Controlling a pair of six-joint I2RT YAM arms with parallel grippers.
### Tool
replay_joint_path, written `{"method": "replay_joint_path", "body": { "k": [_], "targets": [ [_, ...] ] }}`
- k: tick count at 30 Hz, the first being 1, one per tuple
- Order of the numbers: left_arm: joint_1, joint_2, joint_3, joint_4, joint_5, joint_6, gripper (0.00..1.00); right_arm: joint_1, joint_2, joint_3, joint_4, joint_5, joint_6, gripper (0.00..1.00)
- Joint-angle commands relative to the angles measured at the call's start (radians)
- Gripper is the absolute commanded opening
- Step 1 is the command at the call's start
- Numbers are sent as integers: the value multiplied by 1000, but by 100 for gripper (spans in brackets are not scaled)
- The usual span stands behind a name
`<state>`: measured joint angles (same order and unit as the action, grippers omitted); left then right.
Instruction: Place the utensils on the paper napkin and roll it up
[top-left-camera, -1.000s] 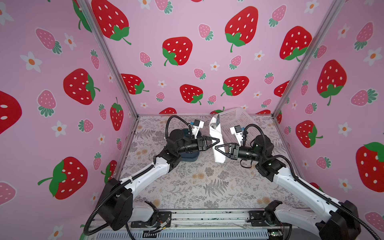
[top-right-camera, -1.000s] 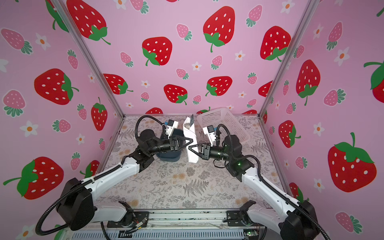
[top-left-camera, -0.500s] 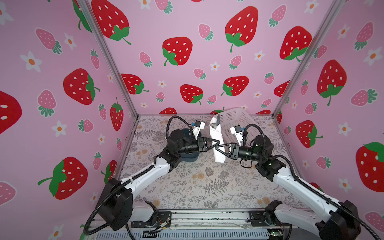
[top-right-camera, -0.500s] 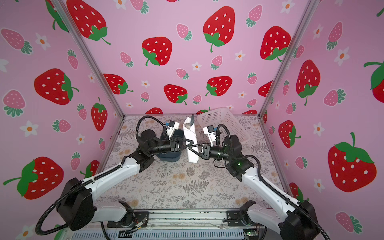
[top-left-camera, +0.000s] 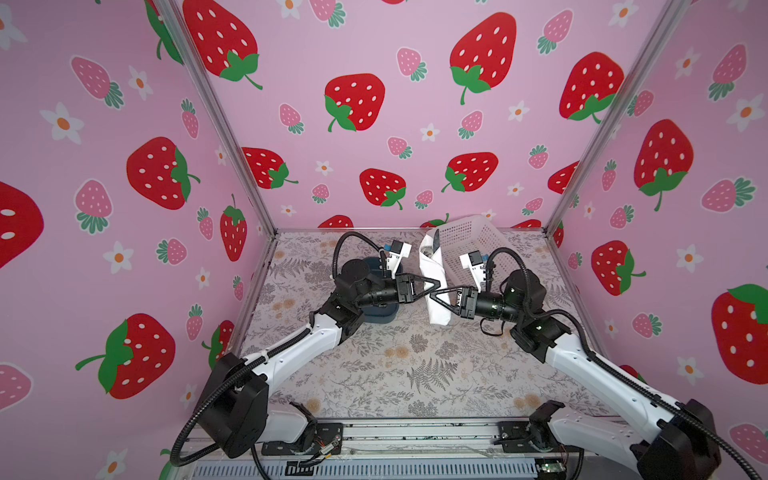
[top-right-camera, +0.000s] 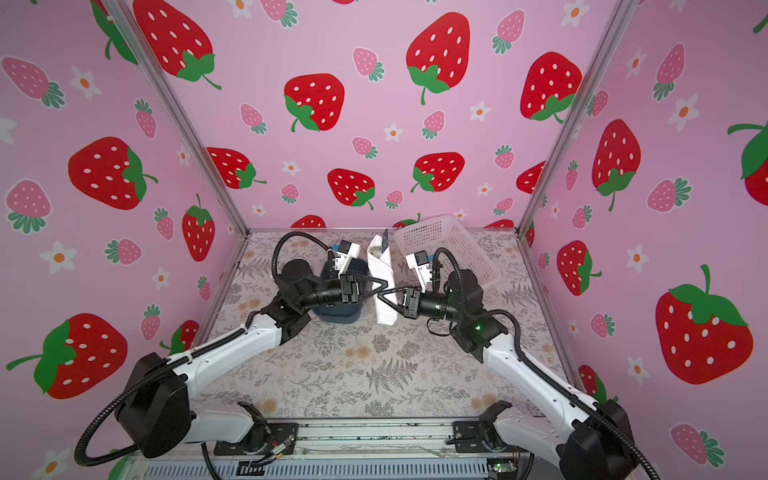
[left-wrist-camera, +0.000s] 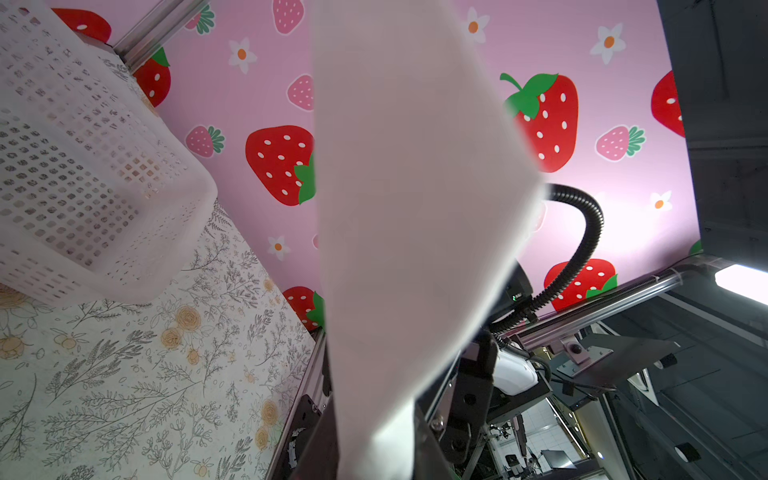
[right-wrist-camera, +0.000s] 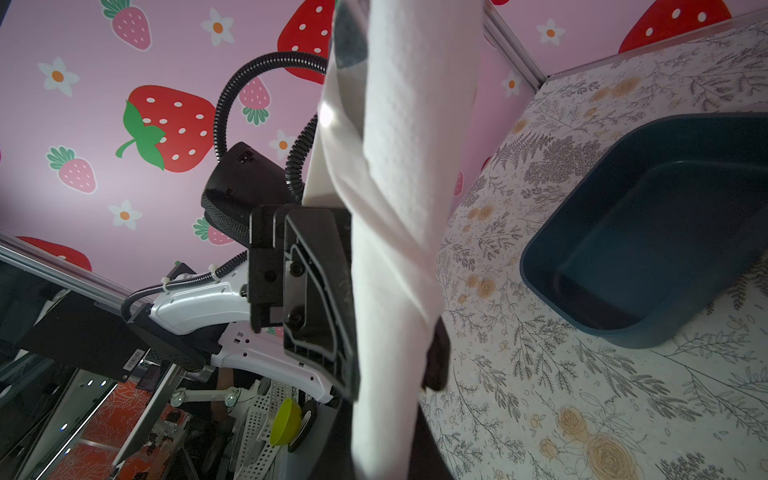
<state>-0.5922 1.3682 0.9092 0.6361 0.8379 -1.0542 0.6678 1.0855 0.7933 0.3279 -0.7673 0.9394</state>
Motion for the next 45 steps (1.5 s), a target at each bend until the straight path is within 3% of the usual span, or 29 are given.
{"method": "replay_joint_path", "body": {
  "k": [1,12,30,45],
  "targets": [
    [-1,-7,20,15,-23,0,22,4,-5,1,52,-18,-18,16],
    [-1,-9,32,7,-32,11,18,2,-8,0,49,-8,-17,16],
    [15,-31,29,-43,-23,49,16,-38,-63,-34,33,30,-7,39],
    [76,-35,26,-81,32,86,16,-92,-132,-66,-9,116,-2,43]
  ]
}}
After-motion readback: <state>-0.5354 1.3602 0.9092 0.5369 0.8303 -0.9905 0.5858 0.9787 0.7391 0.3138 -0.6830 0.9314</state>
